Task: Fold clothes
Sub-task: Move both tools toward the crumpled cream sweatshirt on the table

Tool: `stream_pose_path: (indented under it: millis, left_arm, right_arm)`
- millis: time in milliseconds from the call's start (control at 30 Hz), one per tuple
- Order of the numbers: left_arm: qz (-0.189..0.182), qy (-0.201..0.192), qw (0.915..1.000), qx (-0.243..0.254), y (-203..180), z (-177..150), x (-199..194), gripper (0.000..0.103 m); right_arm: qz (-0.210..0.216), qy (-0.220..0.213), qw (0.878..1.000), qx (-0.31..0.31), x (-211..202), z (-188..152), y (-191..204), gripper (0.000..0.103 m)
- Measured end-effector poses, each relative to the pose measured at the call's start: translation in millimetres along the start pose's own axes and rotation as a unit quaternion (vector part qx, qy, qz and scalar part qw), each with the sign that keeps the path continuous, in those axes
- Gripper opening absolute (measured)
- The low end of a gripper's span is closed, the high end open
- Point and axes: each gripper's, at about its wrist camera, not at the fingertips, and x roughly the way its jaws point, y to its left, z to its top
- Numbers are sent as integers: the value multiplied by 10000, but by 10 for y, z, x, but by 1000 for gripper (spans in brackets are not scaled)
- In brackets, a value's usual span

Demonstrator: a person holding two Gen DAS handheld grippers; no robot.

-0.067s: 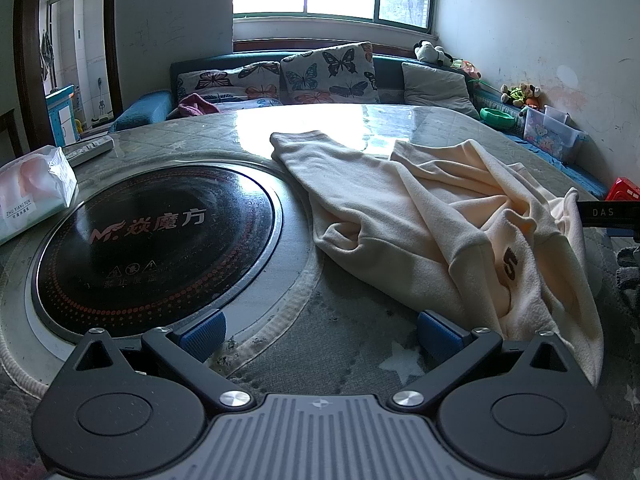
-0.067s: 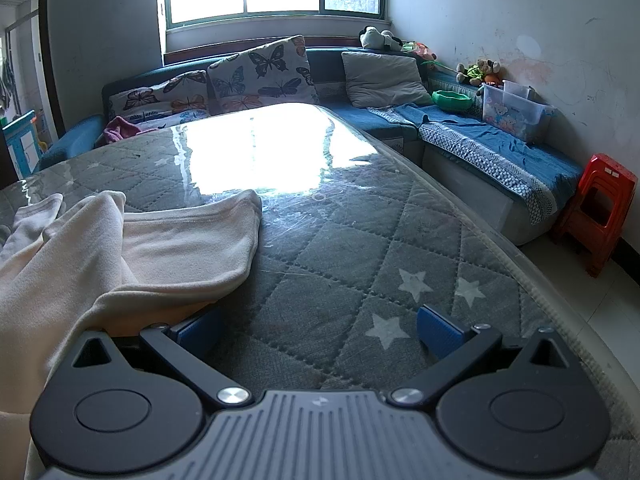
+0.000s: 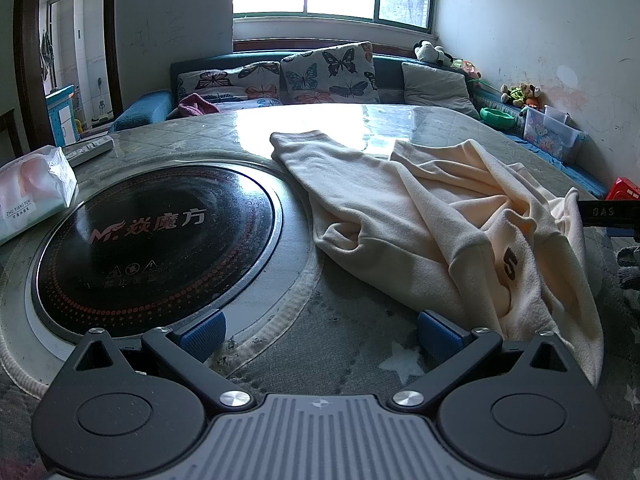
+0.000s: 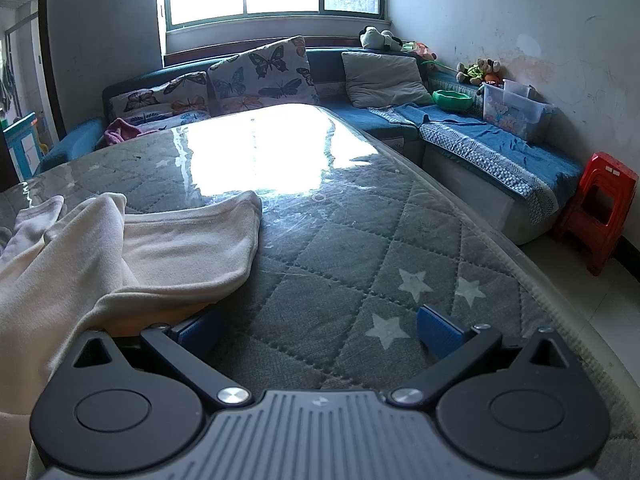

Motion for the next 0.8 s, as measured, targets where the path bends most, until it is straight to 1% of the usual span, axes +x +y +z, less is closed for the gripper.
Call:
stream_pose_path:
  millis: [233,300,500,800]
  left_arm:
    - [-10,17,10000,-11,5,-1,6,103]
    - [-12,22,10000,-14,6,-1,8,103]
    - [66,37,10000,2,-17,4,-3,103]
    - [190,79,9998,-71,-52,-7,-91,103]
  right_arm:
    - [107,-12,9999,-4,-114,-69,-25,103]
    - [141,44,9999,-27,-121,-84,-52,103]
    - [186,-22,9995,-262,-321,-155,-70,103]
    - [763,-227,9963,-318,-677,-204,-50,103]
